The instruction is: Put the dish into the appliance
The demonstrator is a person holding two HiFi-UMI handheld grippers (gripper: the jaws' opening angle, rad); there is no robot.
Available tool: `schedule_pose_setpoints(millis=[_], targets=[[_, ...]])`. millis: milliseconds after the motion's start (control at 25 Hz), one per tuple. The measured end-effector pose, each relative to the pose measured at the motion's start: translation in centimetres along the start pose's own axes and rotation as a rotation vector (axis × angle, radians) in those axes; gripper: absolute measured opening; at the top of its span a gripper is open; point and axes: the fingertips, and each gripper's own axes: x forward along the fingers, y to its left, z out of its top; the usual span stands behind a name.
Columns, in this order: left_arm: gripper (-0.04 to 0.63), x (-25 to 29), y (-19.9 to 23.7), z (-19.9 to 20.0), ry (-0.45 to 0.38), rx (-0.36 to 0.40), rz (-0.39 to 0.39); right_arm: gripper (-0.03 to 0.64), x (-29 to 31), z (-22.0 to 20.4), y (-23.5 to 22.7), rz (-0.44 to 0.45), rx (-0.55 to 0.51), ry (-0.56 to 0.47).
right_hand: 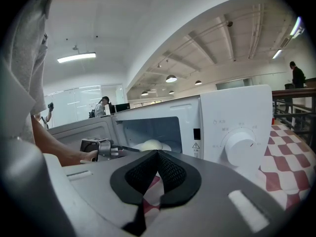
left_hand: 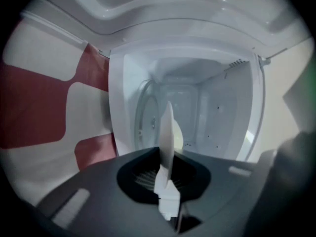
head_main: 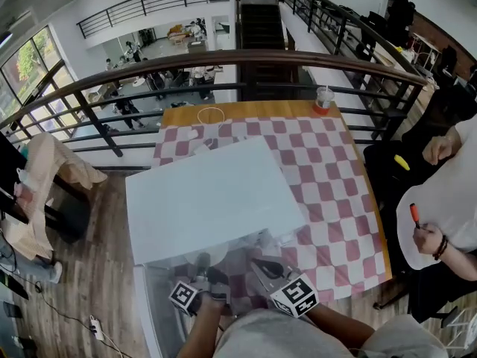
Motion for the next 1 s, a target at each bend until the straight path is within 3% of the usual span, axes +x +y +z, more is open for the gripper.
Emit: schedule_pose_setpoints(millis=[240, 640, 800, 920, 1000], targets=[[0.029, 1.0, 1.1, 0.2, 0.011, -0.025, 0.054, -0.002, 0.4, 0.2, -0.6, -0.009, 0.005, -0.005], [0.026, 1.8, 1.3, 0.6, 0.025, 0.021, 0.106, -0.002, 0.8, -0.2, -0.5, -0.012, 0.012, -0.002], [0.055, 2.0, 0.7, 0.1, 0.074, 0.155, 0.117, -0.002, 0.9, -0.1, -0.5, -0.017, 0.012, -0.008], [0.151, 1.8, -0.2, -0.4, 0.118, 0.248, 0.105, -0.002, 0.8, -0.2, -0.6, -0.02, 0.013, -0.01], [0.179, 1.6, -0.3, -0.7, 0.144, 0.281, 0.109, -0.002, 0.8, -0.4, -0.6, -0.022, 0.015, -0.008]])
